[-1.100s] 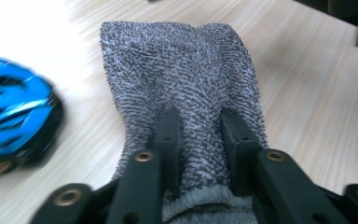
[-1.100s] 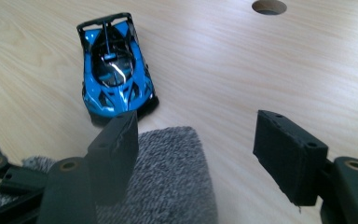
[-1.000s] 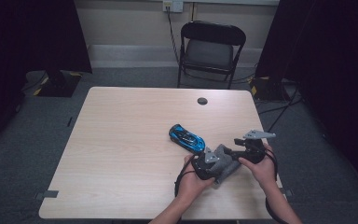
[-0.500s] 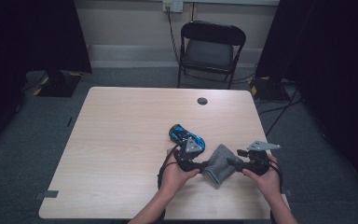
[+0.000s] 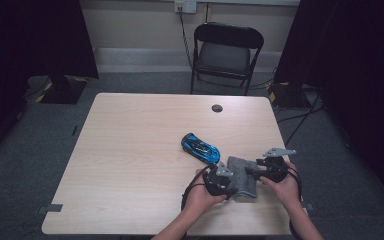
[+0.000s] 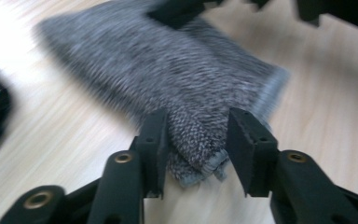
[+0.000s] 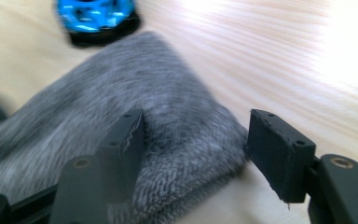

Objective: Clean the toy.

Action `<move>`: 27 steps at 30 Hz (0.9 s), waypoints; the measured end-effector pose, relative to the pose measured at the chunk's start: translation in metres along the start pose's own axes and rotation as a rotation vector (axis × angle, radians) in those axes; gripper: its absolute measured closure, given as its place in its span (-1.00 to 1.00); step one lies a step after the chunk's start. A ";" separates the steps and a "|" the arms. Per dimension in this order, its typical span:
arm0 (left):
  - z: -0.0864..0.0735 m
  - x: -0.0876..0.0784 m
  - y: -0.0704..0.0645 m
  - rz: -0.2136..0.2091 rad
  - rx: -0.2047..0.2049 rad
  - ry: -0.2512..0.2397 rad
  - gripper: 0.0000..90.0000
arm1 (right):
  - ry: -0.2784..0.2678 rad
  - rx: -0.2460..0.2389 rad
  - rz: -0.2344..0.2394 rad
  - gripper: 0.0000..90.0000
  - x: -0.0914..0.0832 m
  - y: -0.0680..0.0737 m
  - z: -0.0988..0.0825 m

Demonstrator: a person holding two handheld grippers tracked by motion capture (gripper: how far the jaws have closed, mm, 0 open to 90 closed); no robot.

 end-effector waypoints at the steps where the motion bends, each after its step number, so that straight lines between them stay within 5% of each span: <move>1: 0.002 0.000 -0.002 0.001 0.009 0.001 0.28 | 0.000 0.000 0.000 -0.20 0.000 0.000 0.000; 5: 0.008 -0.010 0.005 0.052 0.023 -0.035 0.09 | -0.055 0.040 -0.008 -0.16 -0.008 0.001 0.010; 9: 0.011 -0.031 0.027 0.125 -0.004 -0.084 -0.09 | -0.086 0.064 0.014 -0.13 -0.020 0.024 0.016; 17: 0.024 -0.068 0.088 0.295 -0.031 -0.124 -0.33 | -0.022 0.052 0.035 -0.16 -0.014 0.056 0.002; 22: 0.034 -0.065 0.114 0.308 -0.033 -0.103 -0.53 | 0.036 0.031 0.006 -0.16 -0.002 0.061 -0.005; 27: 0.040 -0.053 0.130 0.275 -0.045 -0.112 -0.58 | 0.043 0.029 -0.015 -0.11 0.005 0.060 -0.003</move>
Point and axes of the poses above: each handheld gripper's, and its own axes: x roughly forward along the jaws, z roughly out of its top, y roughly to its left, the point moved 4 cm from there along x, roughly forward along the jaws, and after that the axes turned 7 degrees about -x, right-handed, at the moved point
